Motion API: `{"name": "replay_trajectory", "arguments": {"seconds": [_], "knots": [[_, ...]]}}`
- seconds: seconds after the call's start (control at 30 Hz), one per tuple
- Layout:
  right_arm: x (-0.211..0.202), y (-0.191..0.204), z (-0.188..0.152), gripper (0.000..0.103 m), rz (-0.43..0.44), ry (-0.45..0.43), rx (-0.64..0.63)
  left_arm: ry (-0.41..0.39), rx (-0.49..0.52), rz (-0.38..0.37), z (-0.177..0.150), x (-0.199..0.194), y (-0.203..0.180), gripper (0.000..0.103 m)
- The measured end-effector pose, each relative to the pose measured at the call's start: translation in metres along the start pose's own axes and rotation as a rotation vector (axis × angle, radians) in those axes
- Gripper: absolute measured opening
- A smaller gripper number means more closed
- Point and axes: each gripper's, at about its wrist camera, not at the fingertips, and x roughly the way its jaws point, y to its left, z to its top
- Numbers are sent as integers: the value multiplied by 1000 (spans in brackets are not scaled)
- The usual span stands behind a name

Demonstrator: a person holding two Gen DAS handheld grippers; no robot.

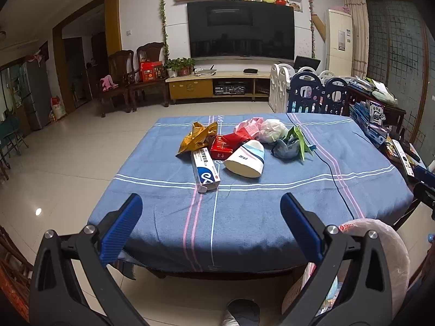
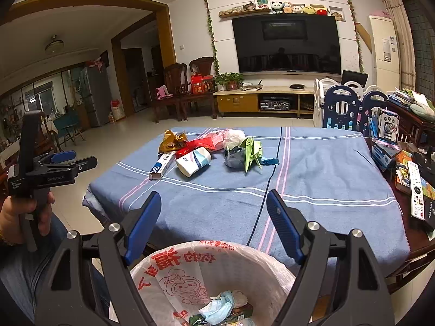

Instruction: Collect trash

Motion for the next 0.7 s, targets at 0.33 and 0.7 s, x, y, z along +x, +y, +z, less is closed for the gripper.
{"name": "replay_trajectory", "arguments": {"seconds": [0.33,0.7], "knots": [[1,2,0,78,-2,3,-2,4,0,-6,-2,-1,-2,101],[2,2,0,78,-1,10,-3,14,7,-15,-2,0,-4,101]]}}
